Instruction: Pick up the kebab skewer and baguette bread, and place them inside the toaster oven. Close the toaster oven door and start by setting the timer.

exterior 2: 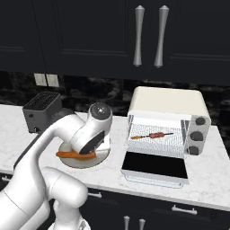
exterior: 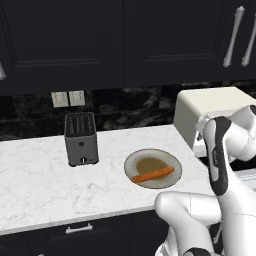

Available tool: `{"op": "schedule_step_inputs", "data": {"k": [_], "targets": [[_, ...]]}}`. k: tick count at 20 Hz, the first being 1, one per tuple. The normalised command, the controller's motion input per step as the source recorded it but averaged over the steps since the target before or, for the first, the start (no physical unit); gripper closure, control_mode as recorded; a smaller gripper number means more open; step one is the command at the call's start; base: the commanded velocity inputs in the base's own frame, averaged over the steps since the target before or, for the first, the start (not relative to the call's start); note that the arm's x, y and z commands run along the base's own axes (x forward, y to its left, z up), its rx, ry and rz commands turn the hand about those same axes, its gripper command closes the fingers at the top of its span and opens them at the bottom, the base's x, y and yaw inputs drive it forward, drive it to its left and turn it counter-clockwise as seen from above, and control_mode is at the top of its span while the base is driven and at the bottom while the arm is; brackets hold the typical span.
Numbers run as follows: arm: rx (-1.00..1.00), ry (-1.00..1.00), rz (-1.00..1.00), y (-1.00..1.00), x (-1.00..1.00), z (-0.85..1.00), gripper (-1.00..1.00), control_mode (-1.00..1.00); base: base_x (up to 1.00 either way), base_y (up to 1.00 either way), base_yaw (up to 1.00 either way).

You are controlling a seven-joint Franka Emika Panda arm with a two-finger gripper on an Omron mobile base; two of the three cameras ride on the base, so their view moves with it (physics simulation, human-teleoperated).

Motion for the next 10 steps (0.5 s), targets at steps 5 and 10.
{"op": "schedule_step_inputs", "data": {"k": [5,10], "targets": [[0.0,0.16,0.0,1.0,0.26,-0.27,-1.0,-1.0,0.0,0.0,0.0],[0.0,0.21,0.0,0.39,0.86,-0.29,-1.0,-1.0,0.0,0.0,0.0]]}}
